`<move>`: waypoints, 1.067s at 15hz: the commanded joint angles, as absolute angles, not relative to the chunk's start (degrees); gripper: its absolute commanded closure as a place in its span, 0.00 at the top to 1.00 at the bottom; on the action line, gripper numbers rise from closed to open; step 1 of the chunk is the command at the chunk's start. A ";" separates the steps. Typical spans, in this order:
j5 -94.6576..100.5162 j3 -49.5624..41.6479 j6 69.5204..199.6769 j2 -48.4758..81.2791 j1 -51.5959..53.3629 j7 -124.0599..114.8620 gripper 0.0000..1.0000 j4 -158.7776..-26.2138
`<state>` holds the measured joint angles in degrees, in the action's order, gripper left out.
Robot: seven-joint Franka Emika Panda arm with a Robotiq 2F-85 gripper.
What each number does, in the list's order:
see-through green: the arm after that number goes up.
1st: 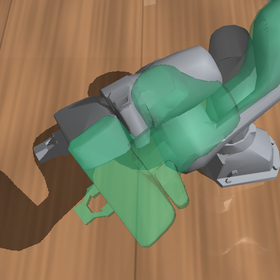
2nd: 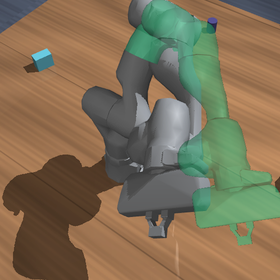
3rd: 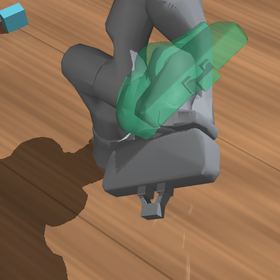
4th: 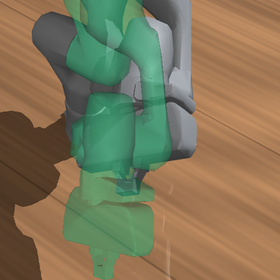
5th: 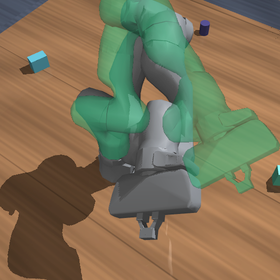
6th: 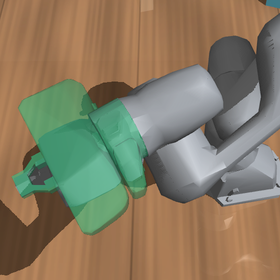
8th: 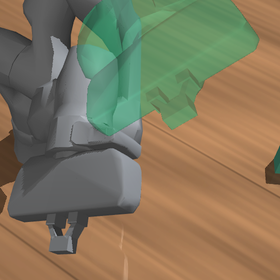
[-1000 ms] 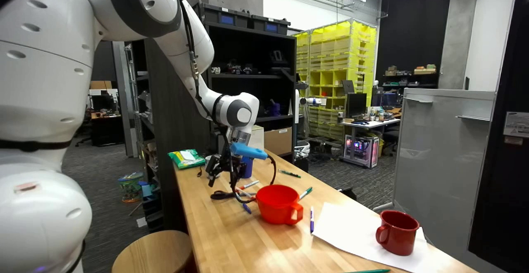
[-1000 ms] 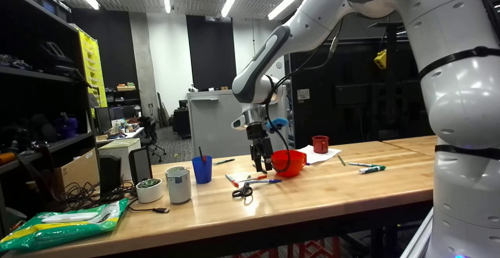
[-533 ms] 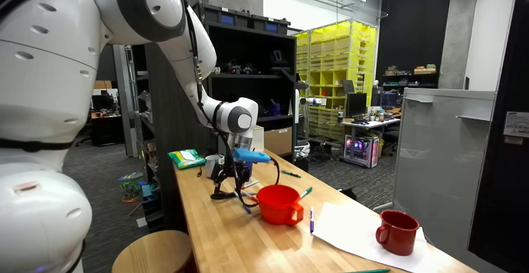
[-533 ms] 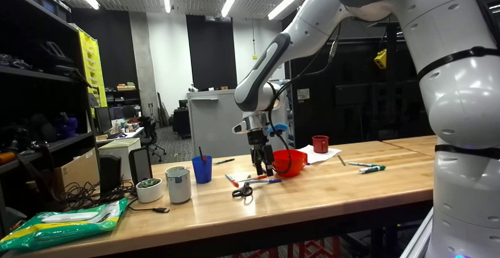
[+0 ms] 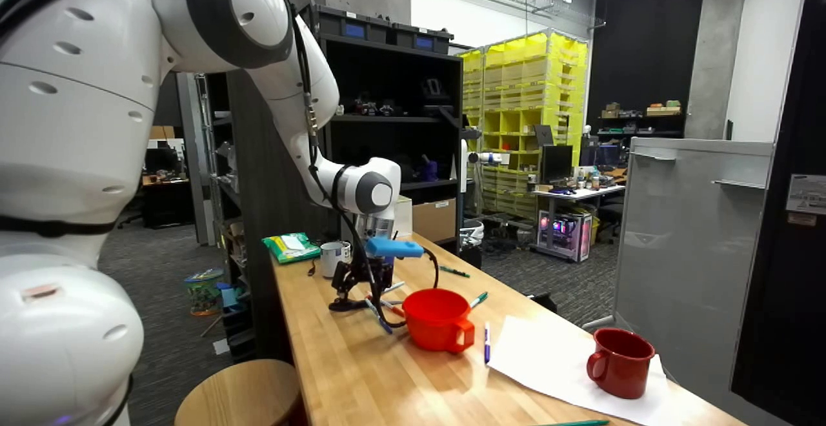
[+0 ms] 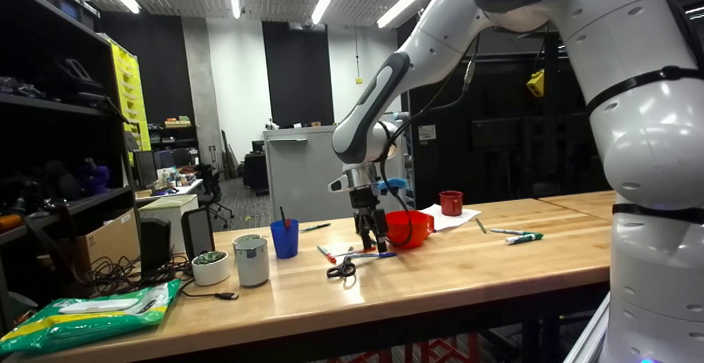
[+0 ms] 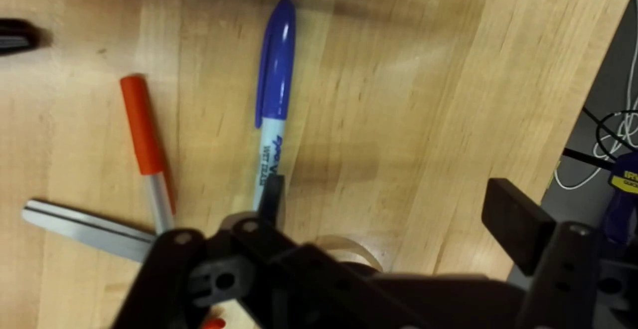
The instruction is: Put one blue pen in the blue cup.
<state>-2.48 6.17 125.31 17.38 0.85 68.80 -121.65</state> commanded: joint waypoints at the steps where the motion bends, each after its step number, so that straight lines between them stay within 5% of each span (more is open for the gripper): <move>1: 0.18 5.94 129.02 18.08 1.11 66.08 1.00 -122.41; 9: 3.58 5.89 133.18 21.04 0.87 62.72 1.00 -121.53; 10: 3.78 5.90 133.34 21.07 0.83 62.57 0.75 -121.55; 12: 3.51 6.02 133.49 21.00 0.61 62.53 0.68 -121.49; 16: 2.78 6.35 133.82 20.17 0.38 62.39 0.34 -121.65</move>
<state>2.31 5.86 133.02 20.83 0.83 63.52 -121.37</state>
